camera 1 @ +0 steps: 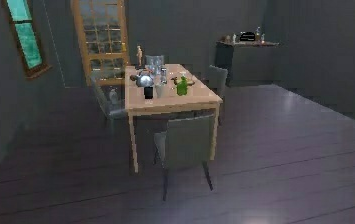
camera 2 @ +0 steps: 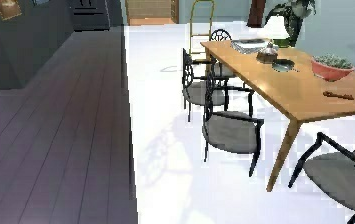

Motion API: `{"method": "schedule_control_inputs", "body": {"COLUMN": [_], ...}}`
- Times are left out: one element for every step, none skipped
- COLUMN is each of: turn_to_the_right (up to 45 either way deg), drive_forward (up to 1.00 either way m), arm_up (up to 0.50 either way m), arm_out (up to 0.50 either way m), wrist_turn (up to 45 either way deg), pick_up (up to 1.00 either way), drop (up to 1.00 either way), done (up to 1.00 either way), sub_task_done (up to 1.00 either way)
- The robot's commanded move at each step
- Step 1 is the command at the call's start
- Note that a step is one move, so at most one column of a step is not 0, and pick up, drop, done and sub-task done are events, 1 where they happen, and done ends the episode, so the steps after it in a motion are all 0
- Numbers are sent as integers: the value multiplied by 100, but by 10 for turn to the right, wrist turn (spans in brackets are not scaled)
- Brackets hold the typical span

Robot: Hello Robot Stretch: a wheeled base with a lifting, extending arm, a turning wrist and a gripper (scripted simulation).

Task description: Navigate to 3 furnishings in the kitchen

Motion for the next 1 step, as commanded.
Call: {"method": "schedule_control_inputs", "body": {"turn_to_the_right": [-60], "drive_forward": [0], "arm_up": [0], "arm_out": [0], "wrist_turn": [0], "pick_up": [0], "drop": [0], "done": [0], "sub_task_done": [0]}}
